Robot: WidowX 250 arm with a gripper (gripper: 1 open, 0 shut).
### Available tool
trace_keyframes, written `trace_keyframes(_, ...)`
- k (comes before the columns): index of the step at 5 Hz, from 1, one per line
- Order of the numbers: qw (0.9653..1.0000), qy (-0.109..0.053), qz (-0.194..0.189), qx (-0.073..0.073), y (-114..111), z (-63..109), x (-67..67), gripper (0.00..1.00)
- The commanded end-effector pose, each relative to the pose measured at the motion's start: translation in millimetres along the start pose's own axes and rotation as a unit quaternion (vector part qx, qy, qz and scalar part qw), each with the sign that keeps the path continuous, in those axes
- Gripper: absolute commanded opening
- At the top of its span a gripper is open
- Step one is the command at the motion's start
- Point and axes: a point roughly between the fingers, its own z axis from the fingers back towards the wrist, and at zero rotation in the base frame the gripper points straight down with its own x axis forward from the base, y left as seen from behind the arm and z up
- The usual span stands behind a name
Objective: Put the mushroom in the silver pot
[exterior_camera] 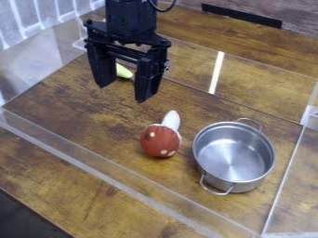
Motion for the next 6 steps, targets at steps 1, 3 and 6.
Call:
trace_keyframes(1,0.9999,0.005,-0.013,-0.002,-4.2,-6.3,5.8,1.0)
trace_keyframes(3,0.9985,-0.007,-0.054,-0.006,-10.5,-30.1,30.2,1.0)
trace_keyframes(6,0.9956,-0.021,-0.09,-0.011,-41.5,-72.0,48.0,1.0)
